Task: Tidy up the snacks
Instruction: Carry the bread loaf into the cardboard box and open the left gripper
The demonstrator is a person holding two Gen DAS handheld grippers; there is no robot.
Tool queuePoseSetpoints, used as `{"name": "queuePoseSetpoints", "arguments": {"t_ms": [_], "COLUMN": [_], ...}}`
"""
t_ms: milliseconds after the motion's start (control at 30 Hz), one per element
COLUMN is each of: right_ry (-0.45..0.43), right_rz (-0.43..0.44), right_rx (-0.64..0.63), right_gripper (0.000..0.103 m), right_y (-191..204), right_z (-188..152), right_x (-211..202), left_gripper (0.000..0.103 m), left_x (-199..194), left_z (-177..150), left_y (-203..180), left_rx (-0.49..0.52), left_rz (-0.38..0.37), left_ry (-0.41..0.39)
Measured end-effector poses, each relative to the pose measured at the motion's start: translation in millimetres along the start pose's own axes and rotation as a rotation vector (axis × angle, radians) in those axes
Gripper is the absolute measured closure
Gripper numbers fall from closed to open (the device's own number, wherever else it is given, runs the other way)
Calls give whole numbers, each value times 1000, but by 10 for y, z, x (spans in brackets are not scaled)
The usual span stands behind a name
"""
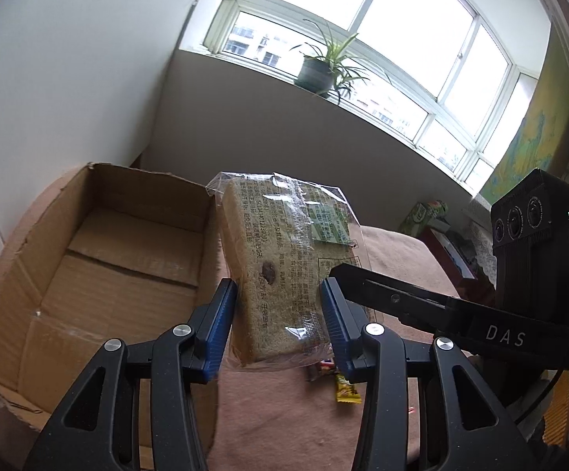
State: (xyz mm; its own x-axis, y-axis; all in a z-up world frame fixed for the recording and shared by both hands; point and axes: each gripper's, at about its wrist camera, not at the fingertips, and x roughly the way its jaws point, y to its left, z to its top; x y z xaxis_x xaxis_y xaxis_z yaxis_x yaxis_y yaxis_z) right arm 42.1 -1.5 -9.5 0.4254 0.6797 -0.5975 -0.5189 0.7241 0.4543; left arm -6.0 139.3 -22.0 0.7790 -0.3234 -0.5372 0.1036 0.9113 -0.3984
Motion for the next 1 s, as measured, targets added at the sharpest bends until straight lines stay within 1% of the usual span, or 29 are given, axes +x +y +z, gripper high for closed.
{"name": "queuePoseSetpoints", "arguments": {"t_ms": [200, 333, 400, 500, 533, 733, 833, 867, 1000], "right_ry": [40, 72, 76, 59, 55, 22, -11, -27, -62], "right_rz": [27, 33, 8, -33, -39, -62, -91, -105, -158], "right_rx": [-70, -98, -119, -135, -136, -126, -126, -123, -111], "right_gripper": [66, 66, 66, 65, 65, 63, 44, 42, 41], "right_y": [391, 513, 564, 589, 587, 471, 391, 354, 180], "right_z": [57, 57, 67, 64, 65, 84, 92, 101, 113], "right_x": [394, 624, 708, 764, 759, 571, 401, 336, 86], "left_gripper": [61, 61, 61, 61, 61, 61, 61, 61, 61], "left_x": [-182, -214, -209, -187, -181, -231, -258, -257, -192], "left_z": [20, 10, 1, 18, 29, 49, 18, 3, -19], "left_y": [389, 587, 594, 581, 597, 591, 551, 519, 367], "left_rx": [-62, -89, -73, -38, -36, -40, -24, -17, 6], "left_rz": [51, 80, 119, 214, 225, 221, 207, 204, 175], "left_ry": [-38, -32, -37, -55, -59, -84, -88, -86, -67]}}
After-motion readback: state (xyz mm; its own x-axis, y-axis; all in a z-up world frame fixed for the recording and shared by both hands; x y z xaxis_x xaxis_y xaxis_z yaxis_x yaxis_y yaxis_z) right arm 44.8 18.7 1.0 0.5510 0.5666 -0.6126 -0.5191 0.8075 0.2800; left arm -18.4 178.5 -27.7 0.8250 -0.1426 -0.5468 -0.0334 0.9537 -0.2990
